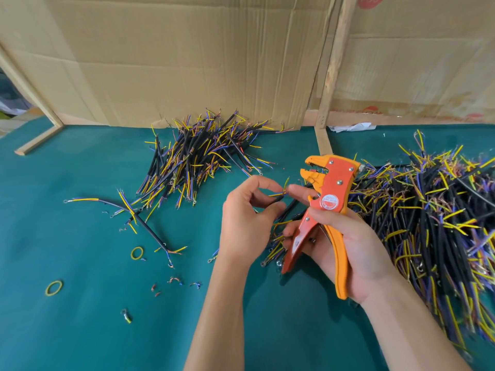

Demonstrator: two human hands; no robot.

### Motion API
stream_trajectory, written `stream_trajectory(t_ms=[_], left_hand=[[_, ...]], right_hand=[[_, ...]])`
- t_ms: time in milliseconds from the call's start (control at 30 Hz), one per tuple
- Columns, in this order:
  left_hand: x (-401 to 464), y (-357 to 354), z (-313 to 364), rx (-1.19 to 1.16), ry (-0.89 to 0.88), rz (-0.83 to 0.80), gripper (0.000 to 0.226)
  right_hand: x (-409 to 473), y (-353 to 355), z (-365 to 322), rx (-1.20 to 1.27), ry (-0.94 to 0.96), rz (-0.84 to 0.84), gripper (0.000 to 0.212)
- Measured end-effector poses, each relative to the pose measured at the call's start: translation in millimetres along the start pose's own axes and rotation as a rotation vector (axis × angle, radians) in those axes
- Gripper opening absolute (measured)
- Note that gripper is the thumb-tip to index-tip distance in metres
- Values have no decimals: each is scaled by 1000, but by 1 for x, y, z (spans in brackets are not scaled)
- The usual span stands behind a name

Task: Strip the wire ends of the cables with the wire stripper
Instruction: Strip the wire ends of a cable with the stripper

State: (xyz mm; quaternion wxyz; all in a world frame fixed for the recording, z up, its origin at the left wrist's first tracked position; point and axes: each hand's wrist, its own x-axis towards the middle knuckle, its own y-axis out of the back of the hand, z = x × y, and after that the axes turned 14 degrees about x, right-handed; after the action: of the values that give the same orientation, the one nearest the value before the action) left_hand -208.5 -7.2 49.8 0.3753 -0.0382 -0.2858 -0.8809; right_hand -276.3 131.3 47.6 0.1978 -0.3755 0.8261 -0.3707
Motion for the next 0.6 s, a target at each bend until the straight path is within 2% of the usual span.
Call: stream_trajectory(t_ms=[600], left_hand=[[2, 0, -6, -121, 96, 79, 20]], right_hand=[[-3, 0, 1, 18, -96, -44, 51]])
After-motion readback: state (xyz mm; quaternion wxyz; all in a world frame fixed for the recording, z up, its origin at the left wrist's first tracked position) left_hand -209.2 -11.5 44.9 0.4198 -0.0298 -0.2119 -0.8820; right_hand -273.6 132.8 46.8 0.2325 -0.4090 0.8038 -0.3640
